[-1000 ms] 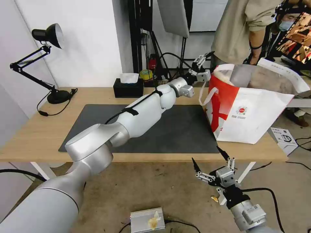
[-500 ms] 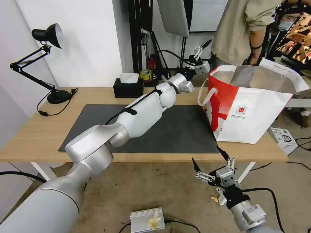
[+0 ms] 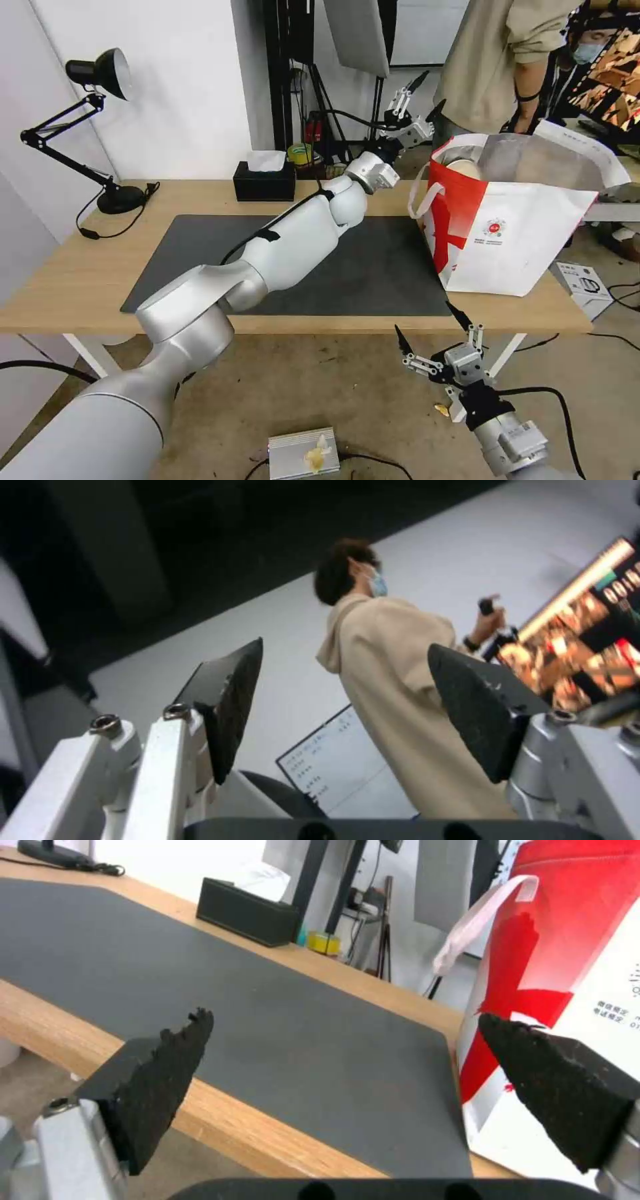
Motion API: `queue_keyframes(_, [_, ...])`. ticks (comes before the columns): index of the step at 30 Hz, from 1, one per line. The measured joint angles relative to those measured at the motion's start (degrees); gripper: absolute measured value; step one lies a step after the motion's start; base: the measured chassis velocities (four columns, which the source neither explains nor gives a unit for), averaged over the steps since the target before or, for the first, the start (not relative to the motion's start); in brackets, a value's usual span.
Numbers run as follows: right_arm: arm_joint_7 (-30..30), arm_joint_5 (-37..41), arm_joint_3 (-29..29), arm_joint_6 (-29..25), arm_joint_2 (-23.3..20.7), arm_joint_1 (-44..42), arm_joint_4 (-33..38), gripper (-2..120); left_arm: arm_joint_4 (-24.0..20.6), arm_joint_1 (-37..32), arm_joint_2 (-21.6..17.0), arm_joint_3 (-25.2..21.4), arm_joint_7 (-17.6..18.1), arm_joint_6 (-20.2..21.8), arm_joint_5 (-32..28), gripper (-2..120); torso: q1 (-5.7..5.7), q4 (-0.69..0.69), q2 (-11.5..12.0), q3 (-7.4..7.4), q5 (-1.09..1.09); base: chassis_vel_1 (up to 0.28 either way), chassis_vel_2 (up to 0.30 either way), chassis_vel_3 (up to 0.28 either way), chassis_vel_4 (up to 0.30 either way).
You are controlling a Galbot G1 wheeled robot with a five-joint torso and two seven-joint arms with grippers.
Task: Pick up the trash from the table and place it into the takeout bag.
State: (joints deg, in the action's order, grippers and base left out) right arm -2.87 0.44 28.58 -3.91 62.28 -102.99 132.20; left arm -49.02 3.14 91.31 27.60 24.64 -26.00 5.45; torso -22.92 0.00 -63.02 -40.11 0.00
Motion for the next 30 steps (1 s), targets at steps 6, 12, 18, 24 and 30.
queue_keyframes(6, [0.0, 0.0, 0.0, 0.0, 0.0, 0.0, 0.0, 100, -3.9, -0.8, -0.1, -1.2, 0.6, 1.3, -6.4, 72, 0.0, -0.01, 0.0, 0.0, 0.0, 0.0, 0.0, 0.0, 0.0])
queue_keyframes(12, [0.0, 0.0, 0.0, 0.0, 0.0, 0.0, 0.0, 100, -7.9, -0.9, -1.7, -1.6, 1.0, 5.7, -10.5, 72, 0.0, -0.01, 0.0, 0.0, 0.0, 0.0, 0.0, 0.0, 0.0])
queue_keyframes(18, [0.0, 0.0, 0.0, 0.0, 0.0, 0.0, 0.0, 100, -14.7, -0.1, -8.3, -0.1, 0.2, 15.1, -18.5, 72, 0.0, 0.0, 0.0, 0.0, -0.01, 0.0, 0.0, 0.0, 0.0])
queue_keyframes(24, [0.0, 0.0, 0.0, 0.0, 0.0, 0.0, 0.0, 100, -20.2, 0.9, -14.6, -0.5, -0.1, 22.0, -25.7, 72, 0.0, -0.02, 0.0, 0.0, -0.01, 0.0, 0.0, 0.0, 0.0])
queue_keyframes(30, [0.0, 0.0, 0.0, 0.0, 0.0, 0.0, 0.0, 100, -27.3, 0.8, -22.7, -1.1, -0.7, 27.0, -33.3, 73, 0.0, 0.01, 0.0, 0.0, -0.03, 0.0, 0.0, 0.0, 0.0])
